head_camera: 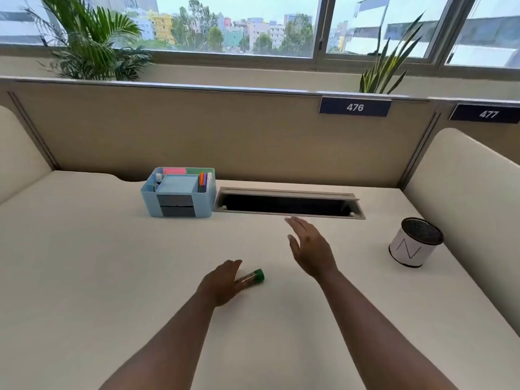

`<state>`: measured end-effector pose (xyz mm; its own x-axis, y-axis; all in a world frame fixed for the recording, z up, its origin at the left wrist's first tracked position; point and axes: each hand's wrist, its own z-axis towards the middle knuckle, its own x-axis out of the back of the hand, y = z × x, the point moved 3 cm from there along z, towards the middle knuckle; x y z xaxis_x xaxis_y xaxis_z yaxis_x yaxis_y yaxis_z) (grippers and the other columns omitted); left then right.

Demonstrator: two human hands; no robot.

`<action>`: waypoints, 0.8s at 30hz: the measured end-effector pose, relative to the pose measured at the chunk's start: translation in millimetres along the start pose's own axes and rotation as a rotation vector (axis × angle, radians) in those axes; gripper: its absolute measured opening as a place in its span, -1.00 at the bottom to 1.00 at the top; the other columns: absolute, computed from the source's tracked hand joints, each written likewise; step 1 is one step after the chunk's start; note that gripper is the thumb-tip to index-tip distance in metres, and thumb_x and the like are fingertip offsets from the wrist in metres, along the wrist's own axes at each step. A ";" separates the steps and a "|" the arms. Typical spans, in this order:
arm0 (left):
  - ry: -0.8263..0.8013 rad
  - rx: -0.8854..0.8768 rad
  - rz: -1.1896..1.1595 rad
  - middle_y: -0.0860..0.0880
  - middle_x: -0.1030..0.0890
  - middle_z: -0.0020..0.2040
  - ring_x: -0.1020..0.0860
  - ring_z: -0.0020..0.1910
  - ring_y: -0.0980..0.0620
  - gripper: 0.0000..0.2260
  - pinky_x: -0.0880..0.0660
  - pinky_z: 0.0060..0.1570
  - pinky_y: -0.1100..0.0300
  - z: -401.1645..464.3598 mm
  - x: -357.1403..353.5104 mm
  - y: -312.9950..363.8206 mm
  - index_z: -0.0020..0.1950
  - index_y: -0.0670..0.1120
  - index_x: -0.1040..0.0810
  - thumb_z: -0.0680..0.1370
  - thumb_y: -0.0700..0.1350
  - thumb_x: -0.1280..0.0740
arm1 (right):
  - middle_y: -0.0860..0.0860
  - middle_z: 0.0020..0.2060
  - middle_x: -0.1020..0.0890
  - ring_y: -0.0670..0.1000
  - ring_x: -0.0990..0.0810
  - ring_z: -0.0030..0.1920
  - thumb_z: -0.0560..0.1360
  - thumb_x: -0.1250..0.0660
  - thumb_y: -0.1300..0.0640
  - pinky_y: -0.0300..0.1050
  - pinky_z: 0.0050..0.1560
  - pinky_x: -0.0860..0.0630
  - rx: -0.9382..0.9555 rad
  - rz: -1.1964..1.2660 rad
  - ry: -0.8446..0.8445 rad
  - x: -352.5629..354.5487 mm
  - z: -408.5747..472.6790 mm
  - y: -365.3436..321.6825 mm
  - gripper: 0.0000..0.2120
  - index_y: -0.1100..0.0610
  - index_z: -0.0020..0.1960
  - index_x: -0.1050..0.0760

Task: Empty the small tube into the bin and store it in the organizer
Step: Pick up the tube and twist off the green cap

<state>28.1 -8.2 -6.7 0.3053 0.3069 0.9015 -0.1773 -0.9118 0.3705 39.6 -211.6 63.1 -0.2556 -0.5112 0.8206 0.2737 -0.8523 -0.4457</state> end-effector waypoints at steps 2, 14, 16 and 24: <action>-0.008 0.007 0.020 -0.06 -0.32 0.42 -0.33 0.38 -0.03 -0.49 -0.37 0.30 0.07 2.8 -7.1 2.2 0.46 -0.06 -0.19 0.55 0.04 -0.20 | 0.06 0.35 -0.44 0.03 -0.37 0.35 0.54 -0.14 0.17 -0.06 0.27 -0.41 -0.019 -0.007 -0.049 -10.2 -4.3 2.5 -0.61 0.07 0.37 -0.30; 0.126 0.007 -0.060 -0.08 -0.51 0.14 -0.47 0.14 -0.05 -0.73 -0.45 0.06 0.07 17.1 -13.7 8.4 0.21 -0.06 -0.47 0.51 -0.12 -0.26 | 0.11 0.17 -0.58 0.06 -0.55 0.13 0.50 -0.28 0.06 -0.17 0.13 -0.42 -0.225 0.277 -0.404 -57.1 -18.0 12.7 -0.63 0.06 0.29 -0.40; 0.141 -0.027 -0.107 -0.07 -0.53 0.12 -0.49 0.11 -0.04 -0.74 -0.45 0.03 0.09 19.0 -12.0 11.2 0.19 -0.06 -0.48 0.51 -0.11 -0.28 | 0.14 0.11 -0.61 0.07 -0.58 -0.02 0.48 -0.32 0.06 -0.12 0.06 -0.48 -0.306 0.400 -0.435 -59.7 -14.2 10.3 -0.62 0.08 0.27 -0.41; 0.192 -0.117 -0.303 -0.12 -0.59 0.02 -0.51 -0.10 -0.04 -0.80 -0.39 -0.13 0.16 22.3 -8.1 27.3 0.11 -0.15 -0.46 0.54 -0.09 -0.26 | 0.27 -0.01 -0.64 0.06 -0.56 -0.28 0.43 -0.35 0.27 -0.17 -0.14 -0.59 -0.373 0.589 -0.359 -58.3 -6.6 3.8 -0.79 0.26 0.07 -0.55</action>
<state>41.6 -41.6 -8.9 0.1811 0.6141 0.7682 -0.2151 -0.7375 0.6402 49.5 -185.8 11.2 0.1678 -0.8778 0.4487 -0.0744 -0.4652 -0.8821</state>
